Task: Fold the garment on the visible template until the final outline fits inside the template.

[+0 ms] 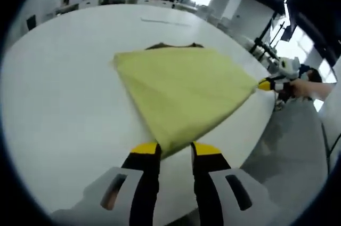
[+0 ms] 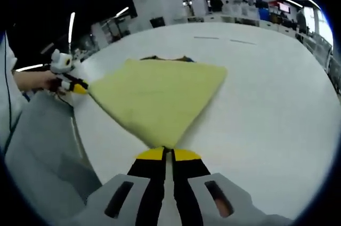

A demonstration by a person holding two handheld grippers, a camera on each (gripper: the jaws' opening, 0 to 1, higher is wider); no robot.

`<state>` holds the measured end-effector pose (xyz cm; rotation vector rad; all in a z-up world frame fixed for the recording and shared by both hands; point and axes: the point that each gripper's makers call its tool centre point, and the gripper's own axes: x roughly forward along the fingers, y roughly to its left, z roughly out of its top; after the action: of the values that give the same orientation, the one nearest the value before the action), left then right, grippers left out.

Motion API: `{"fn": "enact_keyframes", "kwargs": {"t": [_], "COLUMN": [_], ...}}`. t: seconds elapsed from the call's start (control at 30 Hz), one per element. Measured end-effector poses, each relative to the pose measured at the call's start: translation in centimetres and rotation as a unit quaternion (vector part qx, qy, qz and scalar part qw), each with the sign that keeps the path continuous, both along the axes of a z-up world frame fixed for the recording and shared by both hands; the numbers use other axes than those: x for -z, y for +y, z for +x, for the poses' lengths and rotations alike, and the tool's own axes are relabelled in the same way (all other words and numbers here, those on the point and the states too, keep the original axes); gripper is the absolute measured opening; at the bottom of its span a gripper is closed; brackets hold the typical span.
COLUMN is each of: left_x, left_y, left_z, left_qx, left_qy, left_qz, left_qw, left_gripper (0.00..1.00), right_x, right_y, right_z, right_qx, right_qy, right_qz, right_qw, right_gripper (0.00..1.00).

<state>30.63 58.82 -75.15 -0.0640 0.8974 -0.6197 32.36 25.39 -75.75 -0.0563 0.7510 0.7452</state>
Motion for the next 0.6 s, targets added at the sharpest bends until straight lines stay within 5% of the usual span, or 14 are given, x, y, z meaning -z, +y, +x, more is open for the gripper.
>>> {"fn": "enact_keyframes", "kwargs": {"t": [0.17,0.33,0.6], "left_x": [0.0,0.3,0.1], "left_y": [0.4,0.5,1.1], "left_z": [0.4,0.6,1.1], "left_qx": [-0.01,-0.003,0.02], "left_qy": [0.004,0.012,0.021], "left_qz": [-0.006,-0.002,0.002], "left_qw": [0.9999,0.9999,0.9996], "left_gripper": [0.0,0.0,0.0], "right_x": [0.0,-0.1,-0.5], "right_y": [-0.1,-0.2,-0.1], "right_z": [0.0,-0.1,-0.2], "right_qx": [-0.016,-0.06,-0.172], "right_qy": [0.001,0.005,0.003], "right_qz": [-0.008,-0.027,-0.076], "right_qw": [0.9998,0.9978,0.9821], "right_gripper": [0.03,0.02,0.02]}}
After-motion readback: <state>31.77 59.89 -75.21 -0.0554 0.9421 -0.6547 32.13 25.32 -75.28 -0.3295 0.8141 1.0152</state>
